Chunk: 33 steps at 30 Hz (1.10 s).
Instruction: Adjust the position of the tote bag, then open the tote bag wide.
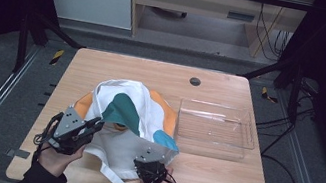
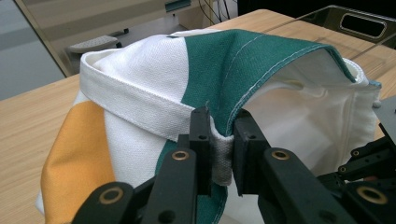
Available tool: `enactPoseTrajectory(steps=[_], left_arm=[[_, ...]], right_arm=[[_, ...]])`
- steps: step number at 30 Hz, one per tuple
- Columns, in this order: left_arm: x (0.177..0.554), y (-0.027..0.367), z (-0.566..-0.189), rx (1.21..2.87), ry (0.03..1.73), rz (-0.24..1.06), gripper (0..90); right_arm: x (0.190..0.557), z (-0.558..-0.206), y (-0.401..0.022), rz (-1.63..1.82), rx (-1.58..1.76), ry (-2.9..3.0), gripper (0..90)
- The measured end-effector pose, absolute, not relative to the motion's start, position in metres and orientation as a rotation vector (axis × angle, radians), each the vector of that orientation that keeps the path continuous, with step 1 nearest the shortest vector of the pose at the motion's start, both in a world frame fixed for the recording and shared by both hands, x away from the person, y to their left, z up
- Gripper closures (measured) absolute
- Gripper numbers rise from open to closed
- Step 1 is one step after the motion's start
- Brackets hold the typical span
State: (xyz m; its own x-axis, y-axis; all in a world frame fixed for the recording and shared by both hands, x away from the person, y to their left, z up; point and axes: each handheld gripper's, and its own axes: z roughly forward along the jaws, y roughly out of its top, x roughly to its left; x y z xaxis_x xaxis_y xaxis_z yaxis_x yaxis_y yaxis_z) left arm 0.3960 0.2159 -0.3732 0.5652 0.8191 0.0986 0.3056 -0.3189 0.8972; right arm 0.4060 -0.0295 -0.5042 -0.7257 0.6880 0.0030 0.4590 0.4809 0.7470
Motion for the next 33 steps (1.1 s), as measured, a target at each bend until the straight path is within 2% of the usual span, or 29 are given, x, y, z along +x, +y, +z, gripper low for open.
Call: enactPoseTrajectory(steps=[33], left_arm=[[0.405,0.228,-0.343,1.769,0.919,0.718,80.7]], right_arm=[[0.403,-0.506,-0.028,1.085,0.940,2.416,90.0]])
